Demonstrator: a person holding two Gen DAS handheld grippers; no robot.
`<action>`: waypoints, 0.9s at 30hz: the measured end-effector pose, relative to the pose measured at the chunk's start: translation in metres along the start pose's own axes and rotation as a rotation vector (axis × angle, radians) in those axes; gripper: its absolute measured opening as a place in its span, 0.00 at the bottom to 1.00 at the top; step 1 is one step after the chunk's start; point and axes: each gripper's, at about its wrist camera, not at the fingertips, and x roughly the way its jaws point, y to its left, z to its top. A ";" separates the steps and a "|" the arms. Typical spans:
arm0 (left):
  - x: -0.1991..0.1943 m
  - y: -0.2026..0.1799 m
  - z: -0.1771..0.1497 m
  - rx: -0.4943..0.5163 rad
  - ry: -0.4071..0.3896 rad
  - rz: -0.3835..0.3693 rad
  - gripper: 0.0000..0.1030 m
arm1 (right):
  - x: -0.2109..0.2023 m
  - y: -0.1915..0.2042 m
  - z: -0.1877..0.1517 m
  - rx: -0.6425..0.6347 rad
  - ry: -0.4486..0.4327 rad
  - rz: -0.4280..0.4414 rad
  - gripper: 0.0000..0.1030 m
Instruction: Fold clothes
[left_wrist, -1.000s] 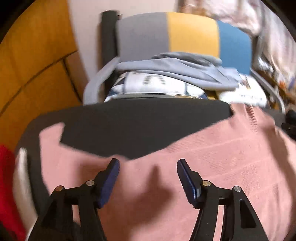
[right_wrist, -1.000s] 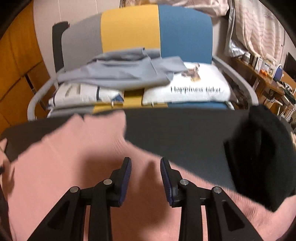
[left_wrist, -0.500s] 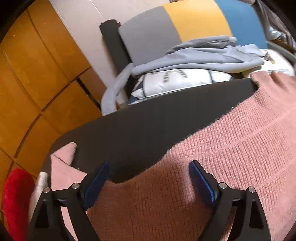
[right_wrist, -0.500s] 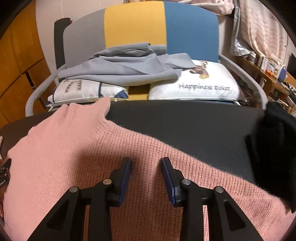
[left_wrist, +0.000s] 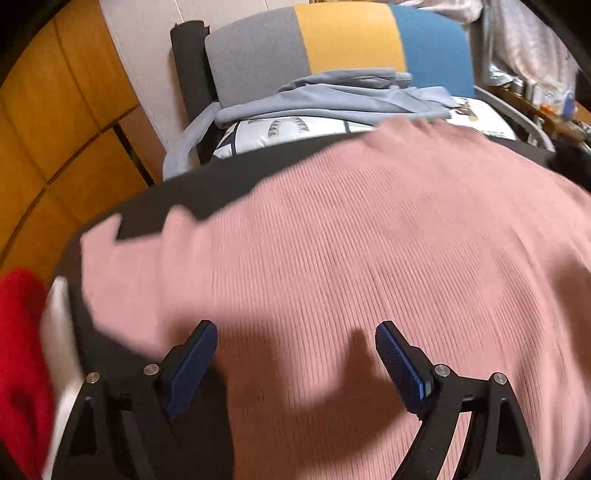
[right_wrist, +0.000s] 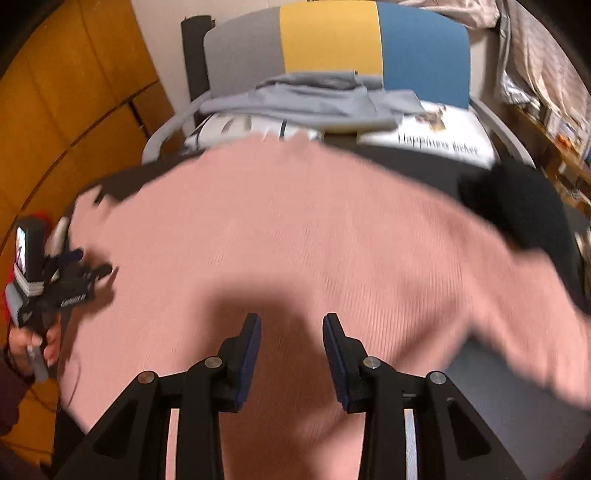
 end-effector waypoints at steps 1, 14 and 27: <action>-0.011 -0.001 -0.017 -0.003 -0.002 0.016 0.86 | -0.008 0.002 -0.022 0.027 0.020 -0.008 0.38; -0.042 0.025 -0.109 -0.055 -0.022 0.239 0.99 | 0.004 0.084 -0.140 -0.050 0.046 -0.312 0.49; -0.035 0.038 -0.115 -0.146 0.006 0.179 1.00 | -0.051 0.001 -0.175 0.209 -0.050 -0.368 0.07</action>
